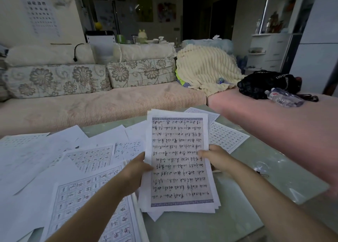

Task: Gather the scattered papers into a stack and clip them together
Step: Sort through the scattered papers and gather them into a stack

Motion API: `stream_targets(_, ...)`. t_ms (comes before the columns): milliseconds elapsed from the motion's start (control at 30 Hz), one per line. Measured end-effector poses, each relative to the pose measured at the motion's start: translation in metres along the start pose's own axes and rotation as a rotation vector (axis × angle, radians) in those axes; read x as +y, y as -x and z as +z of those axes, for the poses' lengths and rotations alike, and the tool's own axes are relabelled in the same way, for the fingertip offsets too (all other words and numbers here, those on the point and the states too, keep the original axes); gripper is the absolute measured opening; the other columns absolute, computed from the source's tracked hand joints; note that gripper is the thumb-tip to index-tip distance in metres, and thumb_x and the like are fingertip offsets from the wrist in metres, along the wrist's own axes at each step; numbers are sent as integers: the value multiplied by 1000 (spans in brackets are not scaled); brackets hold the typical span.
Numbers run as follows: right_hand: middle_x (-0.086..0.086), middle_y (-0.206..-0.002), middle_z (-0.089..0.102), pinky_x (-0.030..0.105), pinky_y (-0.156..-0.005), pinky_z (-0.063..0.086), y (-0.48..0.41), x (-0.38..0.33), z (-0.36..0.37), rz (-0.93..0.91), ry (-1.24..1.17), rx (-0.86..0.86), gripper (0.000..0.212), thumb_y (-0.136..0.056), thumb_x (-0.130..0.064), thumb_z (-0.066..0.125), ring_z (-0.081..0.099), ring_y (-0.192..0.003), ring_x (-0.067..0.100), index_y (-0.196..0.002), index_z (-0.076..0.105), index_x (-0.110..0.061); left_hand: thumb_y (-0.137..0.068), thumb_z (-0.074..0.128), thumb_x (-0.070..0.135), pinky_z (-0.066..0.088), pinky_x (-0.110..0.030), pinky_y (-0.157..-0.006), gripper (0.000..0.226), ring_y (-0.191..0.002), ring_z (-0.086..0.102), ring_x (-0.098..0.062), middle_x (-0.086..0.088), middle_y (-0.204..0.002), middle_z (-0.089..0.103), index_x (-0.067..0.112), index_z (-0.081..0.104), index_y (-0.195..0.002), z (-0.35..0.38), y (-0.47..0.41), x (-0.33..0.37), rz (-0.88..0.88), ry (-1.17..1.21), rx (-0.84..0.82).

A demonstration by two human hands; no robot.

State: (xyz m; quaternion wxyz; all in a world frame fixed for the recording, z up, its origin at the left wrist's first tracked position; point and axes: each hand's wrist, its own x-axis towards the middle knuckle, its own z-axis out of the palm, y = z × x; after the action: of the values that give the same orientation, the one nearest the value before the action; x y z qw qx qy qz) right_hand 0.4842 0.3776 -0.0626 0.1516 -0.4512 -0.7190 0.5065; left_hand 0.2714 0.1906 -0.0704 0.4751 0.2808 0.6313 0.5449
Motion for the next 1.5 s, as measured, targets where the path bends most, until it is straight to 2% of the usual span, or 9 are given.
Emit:
stream_targets(233, 3, -116, 68, 34, -87, 54, -12, -11, 34, -96, 277, -87, 41, -82, -9, 64, 63, -101, 21, -122, 58, -17, -86, 66, 14, 56, -29, -70, 19, -85, 67, -18, -7, -109, 67, 16, 59, -104, 2, -7, 6, 1, -612, 258)
stream_targets(333, 2, -116, 63, 32, -77, 55, -19, -11, 34, -56, 551, -14, 52, -72, -33, 72, 63, -95, 19, -119, 54, -19, -77, 78, 31, 51, -37, -91, 72, -117, 52, -28, -13, -134, 45, 11, 44, -137, -2, -18, 8, -56, -966, 369)
stream_targets(400, 8, -129, 52, 29, -75, 48, -27, -15, 27, -51, 671, 92, 56, -80, -40, 66, 60, -105, 25, -128, 52, -15, -80, 75, 37, 39, -42, -105, 79, -130, 36, -31, -14, -139, 35, 14, 36, -144, 0, -27, 12, 14, -1108, 408)
stream_targets(733, 5, -147, 41, 39, -107, 38, -111, -3, -1, -254, 740, 244, 59, -90, -41, 63, 40, -133, 26, -143, 47, -20, -92, 60, 36, 38, -39, -106, 54, -129, 37, -21, -2, -137, 47, 22, 42, -141, 53, -127, 32, 358, -1249, 192)
stream_targets(967, 5, -166, 7, 46, -122, 13, -178, 9, -12, -270, 821, 150, 92, -89, -64, 53, 3, -153, 22, -158, 15, -17, -95, 54, 38, 28, -39, -112, 57, -141, 27, -20, -1, -152, 36, 21, 35, -146, 75, -204, 41, 404, -1312, 119)
stream_targets(1100, 3, -149, 46, 45, -112, 28, -201, 17, -16, -305, 810, 203, 79, -83, -71, 55, 41, -138, 24, -147, 41, -27, -91, 59, 42, 25, -39, -116, 70, -144, 21, -19, -1, -156, 28, 21, 28, -150, 80, -234, 41, 394, -1311, 68)
stream_targets(1200, 2, -111, 65, 35, -87, 39, -206, 17, -19, -431, 827, 290, 49, -83, -63, 58, 60, -107, 24, -111, 65, -24, -87, 63, 43, 24, -39, -117, 76, -143, 24, -20, -2, -155, 30, 20, 28, -150, 81, -250, 37, 395, -1282, 21)
stream_targets(1300, 5, -85, 68, 31, -65, 40, -200, 20, -19, -598, 954, 402, 27, -88, -43, 50, 64, -83, 28, -79, 62, -19, -84, 64, 39, 29, -38, -115, 69, -138, 35, -19, -1, -150, 40, 23, 37, -146, 84, -261, 36, 433, -1248, 41)
stream_targets(1500, -4, -70, 58, 31, -57, 36, -188, 25, -30, -727, 837, 391, 23, -93, -27, 47, 59, -72, 23, -71, 54, -23, -91, 54, 20, 50, -31, -82, 28, -104, 63, -18, 8, -110, 71, 34, 69, -111, 93, -256, 45, 679, -1318, 265)
